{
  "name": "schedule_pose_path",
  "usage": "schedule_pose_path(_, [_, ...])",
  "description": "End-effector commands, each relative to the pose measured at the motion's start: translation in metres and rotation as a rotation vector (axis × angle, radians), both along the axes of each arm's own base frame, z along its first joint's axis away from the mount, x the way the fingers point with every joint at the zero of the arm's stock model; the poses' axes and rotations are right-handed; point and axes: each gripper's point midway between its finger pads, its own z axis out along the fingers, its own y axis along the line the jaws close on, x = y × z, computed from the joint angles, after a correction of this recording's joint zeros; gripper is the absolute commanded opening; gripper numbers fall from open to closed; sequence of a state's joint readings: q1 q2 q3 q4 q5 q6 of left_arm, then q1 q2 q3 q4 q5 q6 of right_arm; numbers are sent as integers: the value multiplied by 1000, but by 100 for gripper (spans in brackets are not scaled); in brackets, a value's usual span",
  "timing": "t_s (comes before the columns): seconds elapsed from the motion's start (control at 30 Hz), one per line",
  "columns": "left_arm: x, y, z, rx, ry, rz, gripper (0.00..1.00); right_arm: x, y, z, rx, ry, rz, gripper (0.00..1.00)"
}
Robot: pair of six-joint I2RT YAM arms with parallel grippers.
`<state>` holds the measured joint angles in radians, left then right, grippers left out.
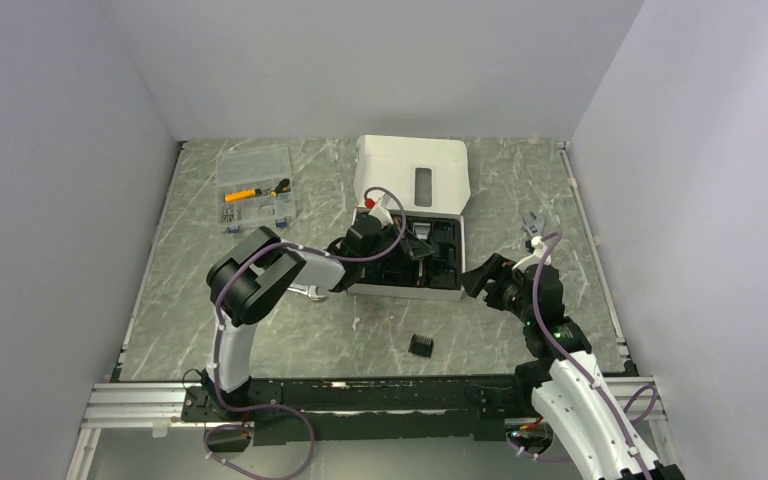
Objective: Sort the hair-cutting tools
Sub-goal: Place the haircut tool in the storage box.
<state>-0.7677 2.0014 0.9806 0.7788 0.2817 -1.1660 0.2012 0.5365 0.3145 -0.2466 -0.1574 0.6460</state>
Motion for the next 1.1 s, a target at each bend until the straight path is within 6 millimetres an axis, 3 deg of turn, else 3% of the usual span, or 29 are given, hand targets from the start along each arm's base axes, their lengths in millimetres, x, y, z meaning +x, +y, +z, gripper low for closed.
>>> schedule_pose_path(0.0, [16,-9,13,-12,-69,31,0,3,-1,10,1,-29,-7,79])
schedule_pose_path(0.27, [25,-19,-2,39,-61,26,0,1,-3,10,-4,-28,-10,79])
schedule_pose_path(0.6, [15,-26,-26,115,11,-42,0,2,-2,12,-7,-30,-6,79])
schedule_pose_path(1.07, [4,-7,-37,203,105,-37,0,2,-1,15,-3,-39,-1,79])
